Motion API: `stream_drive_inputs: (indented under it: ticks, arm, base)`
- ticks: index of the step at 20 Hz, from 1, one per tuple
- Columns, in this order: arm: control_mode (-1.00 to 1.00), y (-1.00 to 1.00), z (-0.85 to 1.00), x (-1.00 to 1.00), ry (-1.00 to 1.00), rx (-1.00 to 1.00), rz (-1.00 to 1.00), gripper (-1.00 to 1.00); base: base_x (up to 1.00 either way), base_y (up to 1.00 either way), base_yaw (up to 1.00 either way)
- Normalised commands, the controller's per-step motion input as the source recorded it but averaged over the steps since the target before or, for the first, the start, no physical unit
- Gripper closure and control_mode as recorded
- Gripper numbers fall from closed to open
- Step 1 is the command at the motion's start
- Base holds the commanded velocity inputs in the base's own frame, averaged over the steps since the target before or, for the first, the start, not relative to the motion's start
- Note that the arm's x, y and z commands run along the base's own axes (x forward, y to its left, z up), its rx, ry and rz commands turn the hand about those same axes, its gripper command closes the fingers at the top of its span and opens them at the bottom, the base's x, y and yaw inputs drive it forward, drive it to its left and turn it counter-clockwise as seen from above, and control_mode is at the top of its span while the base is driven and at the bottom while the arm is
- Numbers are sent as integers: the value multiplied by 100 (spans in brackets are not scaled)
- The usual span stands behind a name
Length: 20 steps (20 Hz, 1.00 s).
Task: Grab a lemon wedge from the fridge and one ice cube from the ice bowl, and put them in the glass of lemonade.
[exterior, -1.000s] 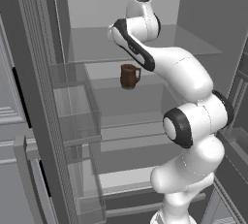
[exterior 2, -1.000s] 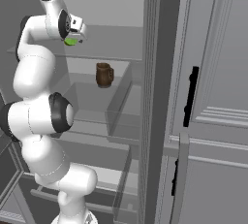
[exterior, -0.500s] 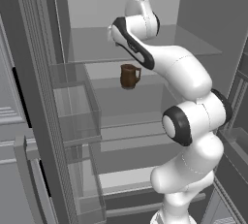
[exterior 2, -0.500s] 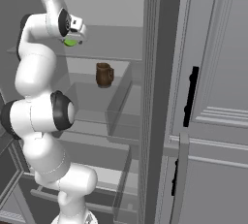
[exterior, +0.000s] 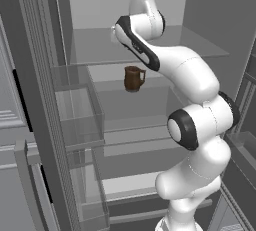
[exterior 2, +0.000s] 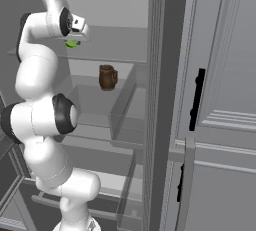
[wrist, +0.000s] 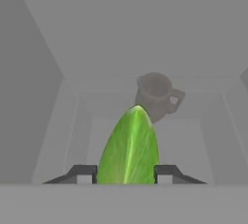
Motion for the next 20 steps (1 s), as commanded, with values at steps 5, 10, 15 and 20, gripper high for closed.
stream_drive_inputs:
  ticks: [5, 10, 15, 20]
  arm:
    - [-100, -1, 0, -61, -6, 0, 1, 100]
    - [-100, -20, -2, -100, -14, 4, 2, 100]
    - [-100, -25, -24, -100, -8, 4, 2, 100]
    - [-100, -34, -56, -100, 2, 0, 1, 100]
  base:
    - [0, 0, 0]
    - [0, 0, 0]
    - [0, 0, 0]
    - [0, 0, 0]
